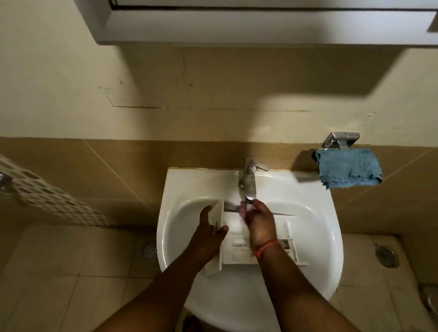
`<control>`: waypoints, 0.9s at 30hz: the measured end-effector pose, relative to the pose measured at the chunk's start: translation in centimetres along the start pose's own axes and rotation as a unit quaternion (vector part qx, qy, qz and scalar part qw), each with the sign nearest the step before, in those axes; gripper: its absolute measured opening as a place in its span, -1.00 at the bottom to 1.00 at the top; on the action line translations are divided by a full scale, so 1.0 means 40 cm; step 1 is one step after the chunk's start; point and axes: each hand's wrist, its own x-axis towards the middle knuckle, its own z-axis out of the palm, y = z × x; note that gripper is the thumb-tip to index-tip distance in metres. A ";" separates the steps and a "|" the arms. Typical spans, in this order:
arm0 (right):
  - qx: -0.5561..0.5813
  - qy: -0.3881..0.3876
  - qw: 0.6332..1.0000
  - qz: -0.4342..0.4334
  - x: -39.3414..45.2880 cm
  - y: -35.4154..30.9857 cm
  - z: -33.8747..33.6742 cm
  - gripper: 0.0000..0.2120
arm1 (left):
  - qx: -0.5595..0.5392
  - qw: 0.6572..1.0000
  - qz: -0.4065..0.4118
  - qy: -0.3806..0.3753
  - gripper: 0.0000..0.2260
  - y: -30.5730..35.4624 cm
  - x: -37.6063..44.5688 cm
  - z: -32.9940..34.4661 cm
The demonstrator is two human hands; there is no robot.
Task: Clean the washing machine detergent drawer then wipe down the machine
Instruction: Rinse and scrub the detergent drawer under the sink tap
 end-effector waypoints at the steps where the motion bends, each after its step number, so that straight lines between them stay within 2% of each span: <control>1: 0.056 -0.046 0.997 0.034 -0.013 -0.004 0.026 -0.78 | -0.010 1.000 0.005 -0.008 -0.29 0.000 0.000 -0.002; 2: 0.104 -0.092 0.989 0.057 -0.021 -0.004 0.045 -0.79 | -0.017 1.000 0.010 -0.013 -0.28 -0.001 0.002 -0.003; 3: 0.094 -0.127 0.986 0.050 -0.037 0.003 0.060 -0.77 | -0.018 1.000 0.012 -0.013 -0.28 -0.003 0.004 -0.006; 5: -0.011 -0.163 0.986 -0.026 -0.069 0.029 0.066 -0.71 | -0.017 1.000 0.010 -0.007 -0.28 -0.010 0.009 -0.010; 6: -0.115 -0.187 0.969 -0.115 -0.086 0.049 0.050 -0.68 | -0.018 1.000 0.008 -0.007 -0.29 -0.015 0.012 -0.012; 7: -0.212 -0.210 0.934 -0.197 -0.104 0.072 0.023 -0.63 | -0.015 1.000 0.005 -0.008 -0.29 -0.019 0.014 -0.014; 8: -0.318 -0.232 0.883 -0.255 -0.107 0.100 -0.003 -0.58 | -0.011 1.000 0.004 -0.010 -0.30 -0.024 0.017 -0.015; 9: -0.413 -0.244 0.833 -0.275 -0.101 0.125 -0.030 -0.51 | -0.010 1.000 0.006 -0.012 -0.30 -0.026 0.017 -0.016; 11: -0.603 -0.209 0.689 -0.342 -0.093 0.148 -0.085 -0.42 | -0.011 1.000 0.009 -0.010 -0.32 -0.028 0.019 -0.017; 12: -0.647 -0.176 0.646 -0.364 -0.088 0.149 -0.109 -0.49 | -0.010 1.000 0.008 -0.010 -0.32 -0.030 0.020 -0.016; 13: -0.674 -0.134 0.637 -0.350 -0.083 0.142 -0.129 -0.52 | -0.010 1.000 0.007 -0.011 -0.33 -0.031 0.020 -0.016; 15: -0.720 -0.060 0.628 -0.287 -0.062 0.114 -0.135 -0.25 | -0.012 1.000 0.009 -0.007 -0.34 -0.034 0.020 -0.015; 16: -0.737 -0.061 0.620 -0.262 -0.051 0.105 -0.118 -0.15 | -0.012 1.000 0.011 -0.005 -0.35 -0.035 0.023 -0.016; 17: -0.743 -0.085 0.618 -0.242 -0.045 0.094 -0.092 -0.13 | -0.012 1.000 0.012 -0.003 -0.35 -0.035 0.025 -0.017; 20: -0.703 -0.184 0.644 -0.239 -0.044 0.079 -0.028 -0.43 | -0.014 1.000 0.002 0.006 -0.35 -0.036 0.030 -0.019; 23: -0.699 -0.221 0.651 -0.198 -0.045 0.049 -0.068 -0.50 | -0.003 1.000 -0.005 0.011 -0.35 -0.033 0.023 -0.014; 24: -0.712 -0.212 0.648 -0.165 -0.035 0.041 -0.097 -0.50 | -0.002 1.000 -0.007 0.011 -0.35 -0.029 0.022 -0.011; 27: -0.770 -0.112 0.622 -0.091 0.005 0.019 -0.147 -0.37 | -0.007 1.000 -0.008 0.022 -0.37 -0.025 0.026 -0.006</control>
